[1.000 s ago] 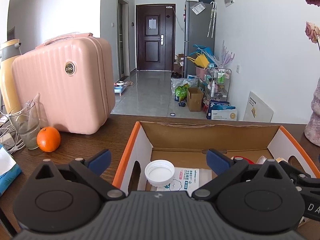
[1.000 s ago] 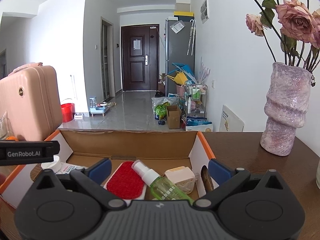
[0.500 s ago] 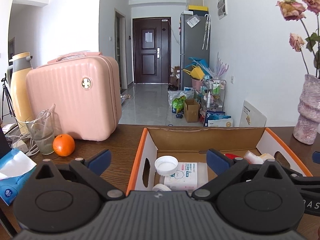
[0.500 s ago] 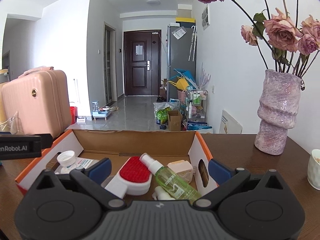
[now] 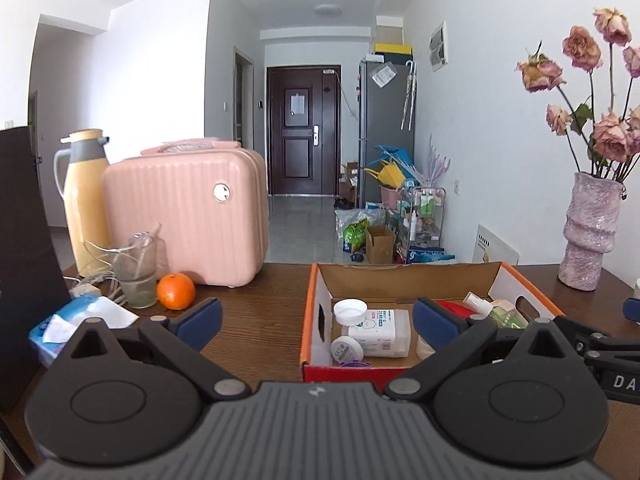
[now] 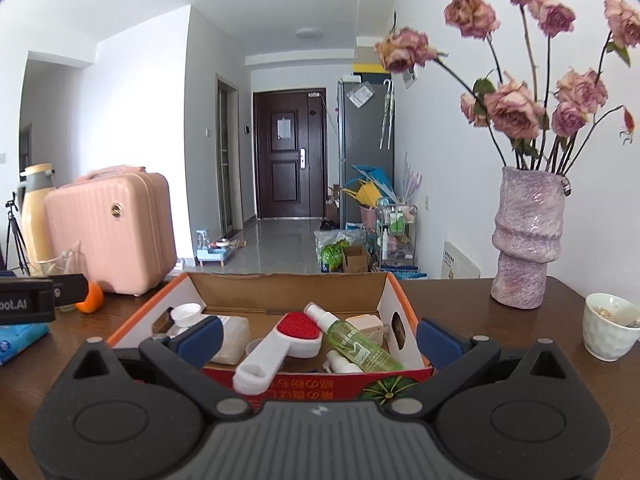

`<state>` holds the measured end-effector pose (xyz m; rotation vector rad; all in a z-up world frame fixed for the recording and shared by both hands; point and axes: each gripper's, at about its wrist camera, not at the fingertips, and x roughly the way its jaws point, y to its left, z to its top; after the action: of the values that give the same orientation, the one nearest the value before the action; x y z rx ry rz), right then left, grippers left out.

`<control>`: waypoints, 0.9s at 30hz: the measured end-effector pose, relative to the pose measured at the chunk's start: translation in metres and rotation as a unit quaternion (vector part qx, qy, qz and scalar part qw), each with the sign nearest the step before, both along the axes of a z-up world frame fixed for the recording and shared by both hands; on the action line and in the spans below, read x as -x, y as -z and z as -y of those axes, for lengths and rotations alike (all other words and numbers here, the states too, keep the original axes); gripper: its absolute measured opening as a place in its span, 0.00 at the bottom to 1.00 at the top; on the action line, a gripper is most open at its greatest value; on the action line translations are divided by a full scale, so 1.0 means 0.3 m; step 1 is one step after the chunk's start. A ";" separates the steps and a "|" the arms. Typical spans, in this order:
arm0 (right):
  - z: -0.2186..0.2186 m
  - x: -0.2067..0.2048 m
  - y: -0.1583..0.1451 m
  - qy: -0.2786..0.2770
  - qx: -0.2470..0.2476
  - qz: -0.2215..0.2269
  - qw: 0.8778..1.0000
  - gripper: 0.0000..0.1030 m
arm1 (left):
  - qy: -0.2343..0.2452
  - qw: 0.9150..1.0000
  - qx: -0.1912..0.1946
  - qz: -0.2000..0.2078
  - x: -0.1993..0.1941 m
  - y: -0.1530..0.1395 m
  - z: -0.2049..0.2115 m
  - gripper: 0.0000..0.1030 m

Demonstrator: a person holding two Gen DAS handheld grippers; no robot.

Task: Organize rigid objects
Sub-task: 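Withdraw both open grippers from the box back over the table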

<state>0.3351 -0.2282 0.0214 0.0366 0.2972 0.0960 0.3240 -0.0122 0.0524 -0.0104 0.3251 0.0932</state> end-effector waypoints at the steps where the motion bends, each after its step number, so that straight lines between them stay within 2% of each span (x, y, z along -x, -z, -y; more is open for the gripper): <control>1: 0.000 0.034 -0.006 -0.002 -0.001 0.005 1.000 1.00 | 0.001 1.000 0.000 0.004 0.031 -0.008 -0.005 1.00; 7: -0.015 0.257 -0.022 -0.022 0.003 0.034 0.999 1.00 | 0.002 1.000 -0.007 0.027 0.236 -0.017 -0.036 1.00; 17: -0.008 0.606 0.025 -0.037 0.018 0.051 0.998 1.00 | -0.016 0.999 -0.017 0.031 0.560 0.089 -0.102 1.00; 27: 0.039 0.802 0.094 -0.027 -0.001 0.044 0.999 1.00 | -0.007 1.000 -0.020 0.018 0.778 0.203 -0.112 1.00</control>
<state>0.0947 -0.2398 -0.0067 0.0266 0.2107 0.1516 0.0905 0.0215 -0.0084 0.0246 0.2881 0.1122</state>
